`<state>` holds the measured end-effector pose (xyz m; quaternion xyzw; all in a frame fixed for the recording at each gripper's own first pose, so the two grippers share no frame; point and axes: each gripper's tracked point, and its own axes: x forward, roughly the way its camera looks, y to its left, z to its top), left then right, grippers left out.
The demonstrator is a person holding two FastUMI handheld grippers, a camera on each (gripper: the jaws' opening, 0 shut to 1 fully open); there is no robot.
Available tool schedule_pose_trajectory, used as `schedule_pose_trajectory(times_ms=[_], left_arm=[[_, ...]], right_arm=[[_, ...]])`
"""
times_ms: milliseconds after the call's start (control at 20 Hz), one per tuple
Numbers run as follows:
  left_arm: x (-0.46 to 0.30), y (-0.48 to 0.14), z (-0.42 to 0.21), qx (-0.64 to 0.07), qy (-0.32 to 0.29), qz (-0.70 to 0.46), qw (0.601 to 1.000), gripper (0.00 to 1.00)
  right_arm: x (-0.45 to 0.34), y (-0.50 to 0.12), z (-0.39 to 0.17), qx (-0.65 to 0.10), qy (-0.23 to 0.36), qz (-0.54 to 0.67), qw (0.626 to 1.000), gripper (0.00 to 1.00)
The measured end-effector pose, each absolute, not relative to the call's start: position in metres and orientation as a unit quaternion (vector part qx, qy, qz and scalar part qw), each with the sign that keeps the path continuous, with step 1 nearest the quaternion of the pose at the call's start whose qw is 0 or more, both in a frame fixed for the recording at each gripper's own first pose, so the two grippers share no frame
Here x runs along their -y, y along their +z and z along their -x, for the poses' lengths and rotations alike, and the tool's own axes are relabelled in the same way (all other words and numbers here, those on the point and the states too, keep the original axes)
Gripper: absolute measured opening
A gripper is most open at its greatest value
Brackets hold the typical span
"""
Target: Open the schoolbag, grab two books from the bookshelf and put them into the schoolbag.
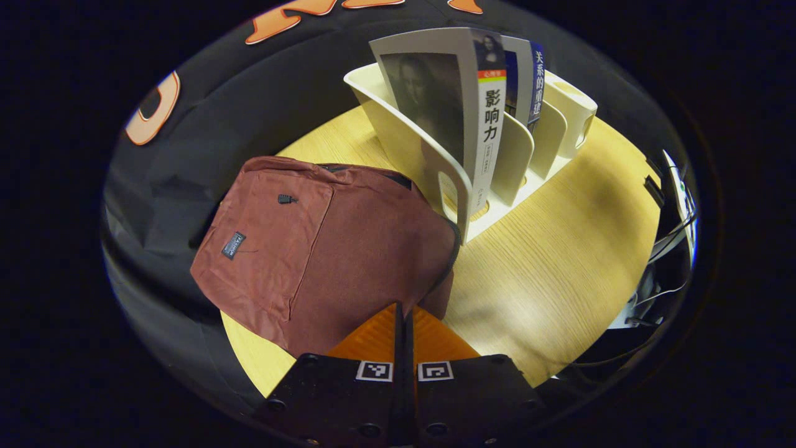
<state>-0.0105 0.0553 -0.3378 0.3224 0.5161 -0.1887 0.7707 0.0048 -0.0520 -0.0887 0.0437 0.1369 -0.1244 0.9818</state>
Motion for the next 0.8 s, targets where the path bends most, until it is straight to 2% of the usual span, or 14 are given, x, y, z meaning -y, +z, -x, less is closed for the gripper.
schedule_pose_trajectory(times_ms=[150,350,450,500,800], left_arm=[[-0.057,-0.327,0.012,-0.552,-0.225,-0.304,0.743,0.01],[-0.063,-0.313,0.009,-0.567,-0.285,-0.296,0.714,0.01],[-0.066,-0.299,0.005,-0.567,-0.304,-0.305,0.702,0.01],[-0.066,-0.292,0.002,-0.563,-0.316,-0.311,0.698,0.01],[-0.073,-0.246,-0.026,-0.536,-0.34,-0.331,0.699,0.01]], right_arm=[[0.027,-0.096,0.008,-0.127,-0.164,-0.081,0.975,0.97],[0.0,-0.112,0.022,-0.134,-0.203,-0.108,0.964,0.96],[-0.015,-0.113,0.027,-0.141,-0.205,-0.128,0.96,1.0],[-0.022,-0.113,0.028,-0.142,-0.204,-0.135,0.959,0.97],[-0.037,-0.124,0.032,-0.196,-0.202,-0.117,0.952,0.97]])
